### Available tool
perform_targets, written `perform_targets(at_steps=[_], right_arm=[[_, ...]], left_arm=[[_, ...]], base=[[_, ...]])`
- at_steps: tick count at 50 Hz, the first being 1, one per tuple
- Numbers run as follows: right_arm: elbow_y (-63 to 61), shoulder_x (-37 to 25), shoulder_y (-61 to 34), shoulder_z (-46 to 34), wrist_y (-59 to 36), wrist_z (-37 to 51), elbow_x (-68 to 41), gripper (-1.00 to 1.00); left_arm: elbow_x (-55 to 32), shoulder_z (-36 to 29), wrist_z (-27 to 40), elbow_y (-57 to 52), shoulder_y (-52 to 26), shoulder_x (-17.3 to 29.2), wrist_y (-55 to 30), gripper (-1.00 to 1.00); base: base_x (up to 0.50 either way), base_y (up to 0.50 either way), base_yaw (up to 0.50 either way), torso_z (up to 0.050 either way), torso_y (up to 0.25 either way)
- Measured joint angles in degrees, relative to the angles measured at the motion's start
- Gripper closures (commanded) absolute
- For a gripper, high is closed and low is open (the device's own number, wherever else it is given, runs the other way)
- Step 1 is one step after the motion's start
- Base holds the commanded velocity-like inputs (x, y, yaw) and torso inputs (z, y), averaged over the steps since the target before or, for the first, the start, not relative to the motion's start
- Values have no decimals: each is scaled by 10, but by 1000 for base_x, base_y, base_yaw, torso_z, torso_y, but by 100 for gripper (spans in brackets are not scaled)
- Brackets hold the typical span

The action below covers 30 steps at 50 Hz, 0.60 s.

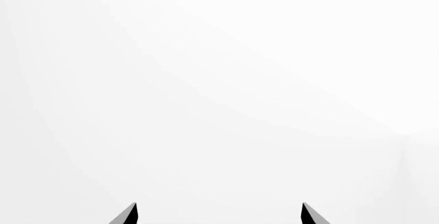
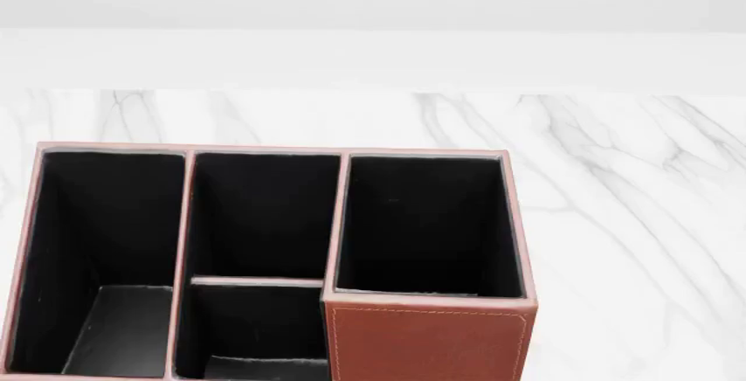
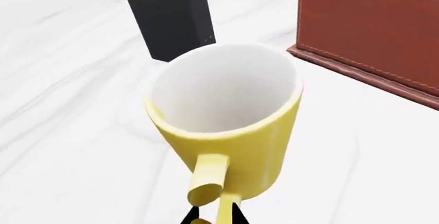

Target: Pick up the yellow and white mug and place it to the right of the caddy.

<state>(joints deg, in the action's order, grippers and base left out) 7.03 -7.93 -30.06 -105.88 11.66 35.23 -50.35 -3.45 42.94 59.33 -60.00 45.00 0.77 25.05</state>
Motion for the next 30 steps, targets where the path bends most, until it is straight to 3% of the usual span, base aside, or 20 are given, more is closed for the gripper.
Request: perform_targets(at_steps=[30], right_arm=[[-120,-23,-33,-20,-50,86,45,100]], left_arm=[[-2,2,-2,0,0,0,-1,-100]], base=[[0,0,0,0,0]])
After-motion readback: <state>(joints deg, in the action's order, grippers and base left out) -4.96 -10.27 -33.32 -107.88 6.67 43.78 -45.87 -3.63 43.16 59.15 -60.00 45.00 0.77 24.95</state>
